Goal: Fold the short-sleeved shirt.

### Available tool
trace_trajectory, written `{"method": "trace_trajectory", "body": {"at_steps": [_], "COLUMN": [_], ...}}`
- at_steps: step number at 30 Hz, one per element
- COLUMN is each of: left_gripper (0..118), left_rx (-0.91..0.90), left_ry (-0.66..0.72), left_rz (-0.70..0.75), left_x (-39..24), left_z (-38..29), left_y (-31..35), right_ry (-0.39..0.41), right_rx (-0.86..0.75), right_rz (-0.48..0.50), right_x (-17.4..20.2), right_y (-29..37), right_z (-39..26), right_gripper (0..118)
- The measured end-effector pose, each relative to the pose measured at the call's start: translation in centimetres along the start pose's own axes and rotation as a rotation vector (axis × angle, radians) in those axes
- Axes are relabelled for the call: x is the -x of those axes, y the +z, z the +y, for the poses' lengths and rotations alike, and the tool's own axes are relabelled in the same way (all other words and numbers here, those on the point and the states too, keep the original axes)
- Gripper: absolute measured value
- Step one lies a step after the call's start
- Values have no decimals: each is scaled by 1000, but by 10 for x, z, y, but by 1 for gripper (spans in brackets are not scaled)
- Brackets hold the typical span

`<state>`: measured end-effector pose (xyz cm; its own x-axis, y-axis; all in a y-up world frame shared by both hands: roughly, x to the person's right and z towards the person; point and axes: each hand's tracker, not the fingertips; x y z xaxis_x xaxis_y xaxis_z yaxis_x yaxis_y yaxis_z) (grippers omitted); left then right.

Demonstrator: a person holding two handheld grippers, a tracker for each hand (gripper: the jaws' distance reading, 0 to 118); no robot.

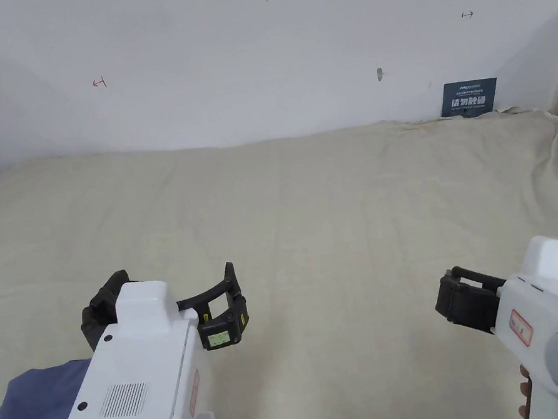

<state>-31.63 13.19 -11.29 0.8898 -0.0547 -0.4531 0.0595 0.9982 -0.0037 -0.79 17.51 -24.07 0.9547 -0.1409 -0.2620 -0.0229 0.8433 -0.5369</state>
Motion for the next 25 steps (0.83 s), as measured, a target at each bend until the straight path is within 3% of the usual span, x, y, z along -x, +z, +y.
{"method": "trace_trajectory", "body": {"at_steps": [4, 22, 25], "left_gripper": [118, 118, 118], "left_rx": [-2, -9, -10], "left_ry": [-4, 15, 13], "left_rz": [1, 0, 1], "left_x": [0, -3, -3], "left_z": [1, 2, 1], "left_y": [-1, -1, -1], "right_ry": [-10, 100, 135], "right_rx": [9, -105, -191], "right_rz": [33, -19, 35], "right_x": [0, 3, -1], "right_y": [1, 2, 2], "right_z": [-4, -9, -12], "right_gripper": [116, 116, 116]}}
